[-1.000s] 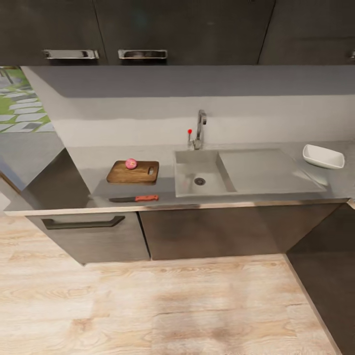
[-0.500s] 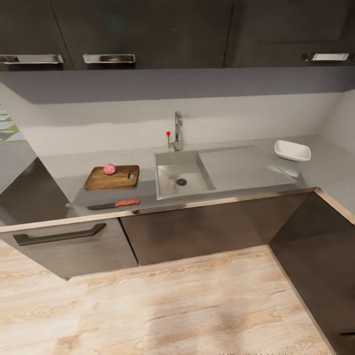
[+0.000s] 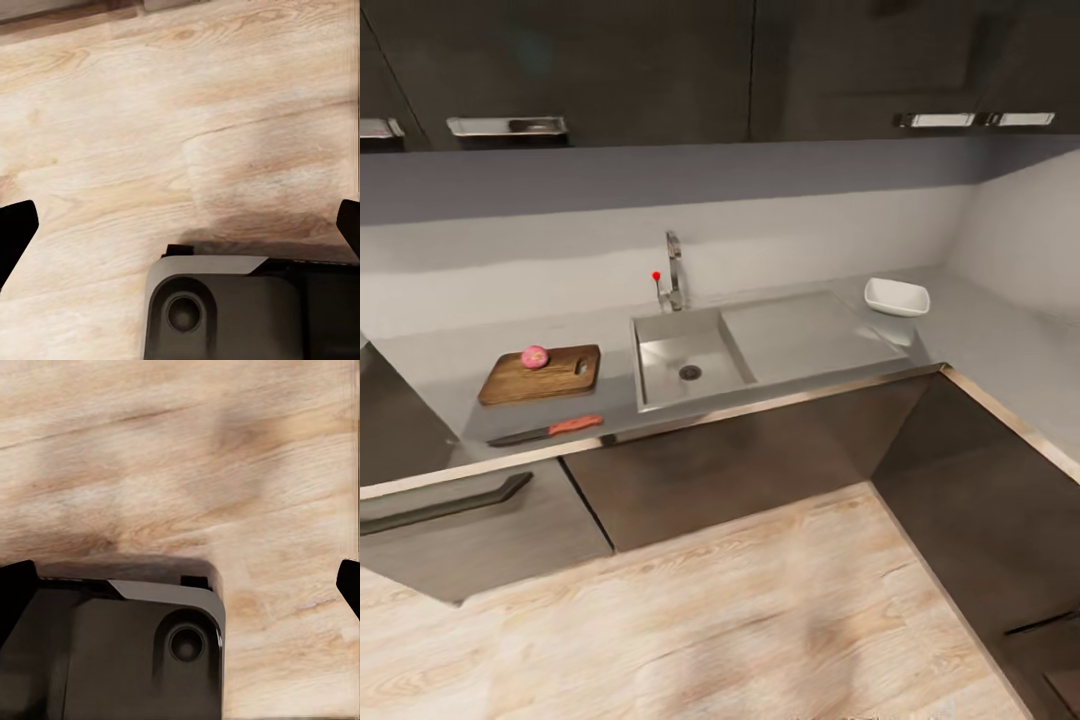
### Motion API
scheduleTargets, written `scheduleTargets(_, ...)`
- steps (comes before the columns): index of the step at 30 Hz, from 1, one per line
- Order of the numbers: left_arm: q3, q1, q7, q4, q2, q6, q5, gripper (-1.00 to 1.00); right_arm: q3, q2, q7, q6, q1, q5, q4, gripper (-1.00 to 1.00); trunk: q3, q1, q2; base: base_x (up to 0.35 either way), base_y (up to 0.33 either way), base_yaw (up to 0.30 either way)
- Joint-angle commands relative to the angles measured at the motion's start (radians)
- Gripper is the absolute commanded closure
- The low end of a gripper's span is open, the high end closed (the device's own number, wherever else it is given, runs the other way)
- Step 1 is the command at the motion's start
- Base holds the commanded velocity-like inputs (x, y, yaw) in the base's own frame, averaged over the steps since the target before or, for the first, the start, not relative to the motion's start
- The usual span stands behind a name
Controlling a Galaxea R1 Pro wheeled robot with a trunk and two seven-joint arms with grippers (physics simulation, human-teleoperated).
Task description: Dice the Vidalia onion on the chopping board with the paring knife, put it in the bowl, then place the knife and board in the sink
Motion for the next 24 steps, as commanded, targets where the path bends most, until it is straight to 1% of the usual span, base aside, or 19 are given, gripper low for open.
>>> scheduleTargets(1, -0.008, 0.0, 0.008, 0.0, 0.001, -0.003, 0.004, -1.0, -0.008, 0.001, 0.002, -0.003, -0.001, 0.01, 0.001, -1.0, -0.001, 0.0, -0.002, 0.0, 0.0, -0.257)
scheduleTargets(21, -0.009, 0.0, 0.008, 0.001, 0.0, -0.003, 0.004, -1.0, -0.008, 0.001, 0.002, -0.003, -0.001, 0.01, 0.001, -1.0, 0.011, 0.0, -0.002, 0.0, 0.0, -0.259)
scheduleTargets(24, -0.009, 0.0, 0.008, 0.001, 0.0, -0.003, 0.004, -1.0, -0.008, 0.001, 0.002, -0.004, -0.001, 0.01, 0.0, -1.0, 0.012, 0.0, -0.002, 0.0, 0.0, -0.165)
